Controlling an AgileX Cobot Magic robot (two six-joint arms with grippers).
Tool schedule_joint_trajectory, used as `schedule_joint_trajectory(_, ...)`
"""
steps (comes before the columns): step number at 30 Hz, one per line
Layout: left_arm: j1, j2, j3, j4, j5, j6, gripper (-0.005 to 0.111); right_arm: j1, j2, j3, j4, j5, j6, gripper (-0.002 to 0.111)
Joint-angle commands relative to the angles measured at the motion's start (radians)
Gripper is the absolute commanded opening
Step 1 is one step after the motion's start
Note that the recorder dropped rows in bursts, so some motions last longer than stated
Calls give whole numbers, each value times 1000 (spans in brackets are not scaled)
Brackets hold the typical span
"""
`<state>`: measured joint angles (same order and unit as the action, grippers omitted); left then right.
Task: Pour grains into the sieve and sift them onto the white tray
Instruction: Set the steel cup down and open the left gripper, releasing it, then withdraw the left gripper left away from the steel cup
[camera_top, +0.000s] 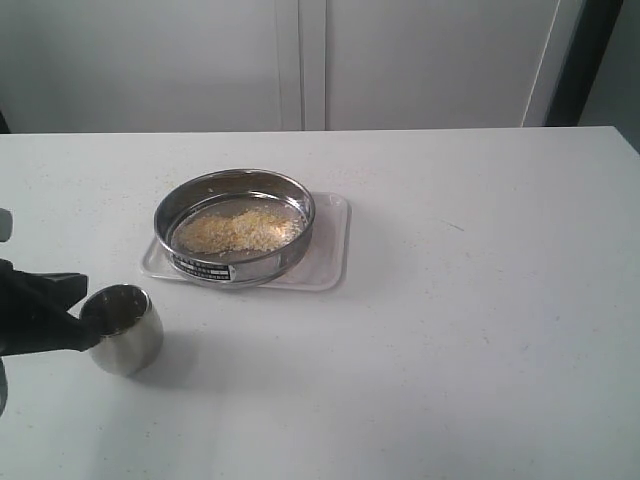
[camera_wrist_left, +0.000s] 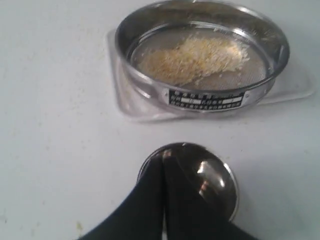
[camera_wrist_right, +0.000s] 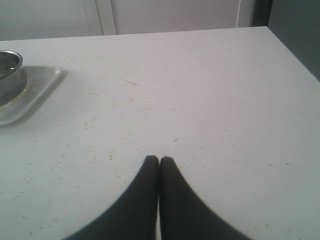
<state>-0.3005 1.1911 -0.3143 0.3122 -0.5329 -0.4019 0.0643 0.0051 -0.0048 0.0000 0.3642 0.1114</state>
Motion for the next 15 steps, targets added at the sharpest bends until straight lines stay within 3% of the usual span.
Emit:
schedule_joint_trajectory(1,-3,-69,-67,-12,318,-101,0,-1,-5,5,0,-15,-2,0)
schedule_joint_trajectory(10,-3,-144,-222,-43,889,-126,0,-1,-5,5,0,-15,-2,0)
schedule_joint_trajectory(15,-3,-145,-274,-108,1094,-115,0,-1,-5,5,0,-15,-2,0)
